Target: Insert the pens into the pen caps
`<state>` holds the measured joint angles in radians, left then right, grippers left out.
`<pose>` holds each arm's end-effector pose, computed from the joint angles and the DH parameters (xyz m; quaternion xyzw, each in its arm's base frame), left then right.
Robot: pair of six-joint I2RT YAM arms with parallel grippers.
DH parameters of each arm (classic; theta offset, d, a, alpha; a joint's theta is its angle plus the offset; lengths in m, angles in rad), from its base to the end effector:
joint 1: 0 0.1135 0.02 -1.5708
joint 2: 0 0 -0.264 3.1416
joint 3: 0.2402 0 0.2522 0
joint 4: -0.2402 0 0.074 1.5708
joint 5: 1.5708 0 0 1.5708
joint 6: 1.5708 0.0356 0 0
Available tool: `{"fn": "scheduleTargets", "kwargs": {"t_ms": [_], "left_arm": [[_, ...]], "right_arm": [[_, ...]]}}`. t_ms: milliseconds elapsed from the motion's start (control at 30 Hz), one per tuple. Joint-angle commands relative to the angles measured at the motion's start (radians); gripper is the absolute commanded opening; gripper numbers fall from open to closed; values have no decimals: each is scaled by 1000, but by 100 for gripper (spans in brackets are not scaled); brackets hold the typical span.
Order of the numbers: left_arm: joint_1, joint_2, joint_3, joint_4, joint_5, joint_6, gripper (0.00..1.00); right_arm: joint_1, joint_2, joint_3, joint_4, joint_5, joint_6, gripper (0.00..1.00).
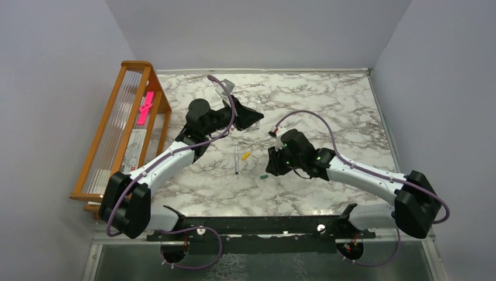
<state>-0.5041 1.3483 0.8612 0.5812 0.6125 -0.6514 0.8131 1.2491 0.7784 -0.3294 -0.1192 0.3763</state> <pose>0.2606 -0.1672 0.3190 0.1752 0.6564 -0.5551 0.4799 0.1744 0.1905 0.2279 -0.2223 0.8982 0.2559 0.2799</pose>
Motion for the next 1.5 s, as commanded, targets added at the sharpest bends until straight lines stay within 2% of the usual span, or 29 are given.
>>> {"fn": "scheduleTargets", "kwargs": {"t_ms": [0,33,67,333,567,1033,1233,1400,1433,1467], "left_arm": [[7,-38,0,-87,-46,54,0],[8,-40,-2,-90,-53,56,0],[9,-45,-7,-90,-59,58,0],[9,-68,-27,-90,-88,62,0],[9,-71,-27,-90,-91,66,0],[9,-88,-34,-90,-91,68,0],[9,-78,-36,-89,-89,64,0],[9,-74,-36,-88,-90,64,0],[9,-75,-36,-88,-90,64,0],[8,-77,-35,-87,-89,64,0]], "right_arm": [[69,93,-1,43,23,51,13],[76,112,-2,47,27,62,3],[80,127,-4,56,24,75,1],[83,193,-52,124,6,89,1],[82,281,-30,177,-10,82,1],[83,381,93,132,115,72,1],[83,373,145,93,172,46,1],[82,278,137,158,110,10,1],[83,259,131,171,104,-1,3],[83,246,129,174,99,-15,14]]}}
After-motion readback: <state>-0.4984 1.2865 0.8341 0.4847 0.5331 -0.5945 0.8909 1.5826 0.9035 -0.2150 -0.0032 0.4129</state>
